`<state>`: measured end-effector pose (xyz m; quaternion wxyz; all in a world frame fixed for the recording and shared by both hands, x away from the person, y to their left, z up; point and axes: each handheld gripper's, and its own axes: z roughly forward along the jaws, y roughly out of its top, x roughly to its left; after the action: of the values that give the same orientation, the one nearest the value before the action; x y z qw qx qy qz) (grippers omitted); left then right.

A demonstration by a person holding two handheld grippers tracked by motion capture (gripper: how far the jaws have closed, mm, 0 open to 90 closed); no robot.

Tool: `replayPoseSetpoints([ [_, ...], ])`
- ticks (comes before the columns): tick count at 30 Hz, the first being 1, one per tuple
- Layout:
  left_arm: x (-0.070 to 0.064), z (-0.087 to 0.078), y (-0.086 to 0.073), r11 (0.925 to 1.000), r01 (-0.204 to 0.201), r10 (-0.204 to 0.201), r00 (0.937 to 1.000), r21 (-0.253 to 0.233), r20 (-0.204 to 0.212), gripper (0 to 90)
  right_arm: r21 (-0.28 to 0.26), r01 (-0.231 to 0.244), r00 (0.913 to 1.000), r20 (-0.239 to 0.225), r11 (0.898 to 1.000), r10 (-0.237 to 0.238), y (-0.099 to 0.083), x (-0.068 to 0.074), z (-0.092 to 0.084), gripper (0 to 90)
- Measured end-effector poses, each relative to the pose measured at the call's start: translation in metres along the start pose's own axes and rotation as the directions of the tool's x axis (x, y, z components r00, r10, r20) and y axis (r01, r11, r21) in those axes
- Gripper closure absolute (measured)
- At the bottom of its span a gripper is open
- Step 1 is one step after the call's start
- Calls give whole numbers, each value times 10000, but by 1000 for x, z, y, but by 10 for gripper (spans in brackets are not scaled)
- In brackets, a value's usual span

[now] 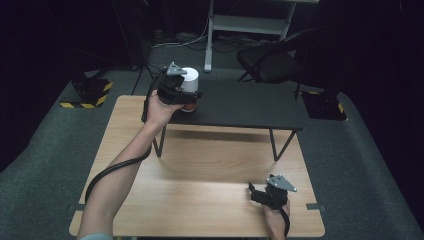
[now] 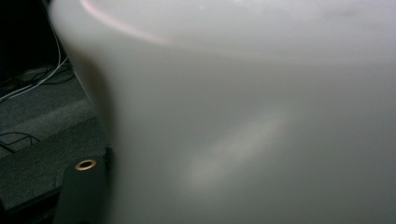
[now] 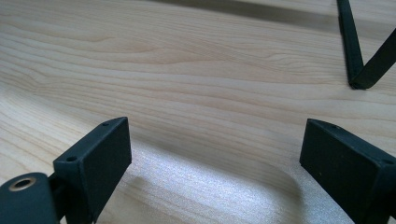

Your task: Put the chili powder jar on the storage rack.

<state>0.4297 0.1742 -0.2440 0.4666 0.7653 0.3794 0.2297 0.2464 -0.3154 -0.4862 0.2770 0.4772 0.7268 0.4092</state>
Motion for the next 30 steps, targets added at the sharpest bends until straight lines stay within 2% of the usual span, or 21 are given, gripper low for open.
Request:
replayPoseSetpoints([
  [6,-1,-1,-4,9999,-53,53,10000,-120,-8,303,-7,-47,10000,14,10000,47,0,0,0,83],
  [13,-1,-1,-3,9998,-218,218,9998,-43,-7,298,-22,-54,10000,8,10000,54,0,0,-1,83],
  [17,2,0,-5,9994,-321,322,9994,-117,154,185,-45,-57,10000,3,10000,57,-1,0,-1,83],
  [23,1,-3,-8,9994,-345,345,9994,33,-20,79,-29,-55,10000,5,10000,55,-1,0,-1,83],
  [26,2,-7,-13,9996,-279,279,9996,-6,-108,68,-18,-49,10000,5,10000,49,0,0,-1,83],
  [30,2,-16,-24,9995,-71,62,9995,-302,-305,50,-2,-38,10000,23,10000,38,0,0,0,83],
])
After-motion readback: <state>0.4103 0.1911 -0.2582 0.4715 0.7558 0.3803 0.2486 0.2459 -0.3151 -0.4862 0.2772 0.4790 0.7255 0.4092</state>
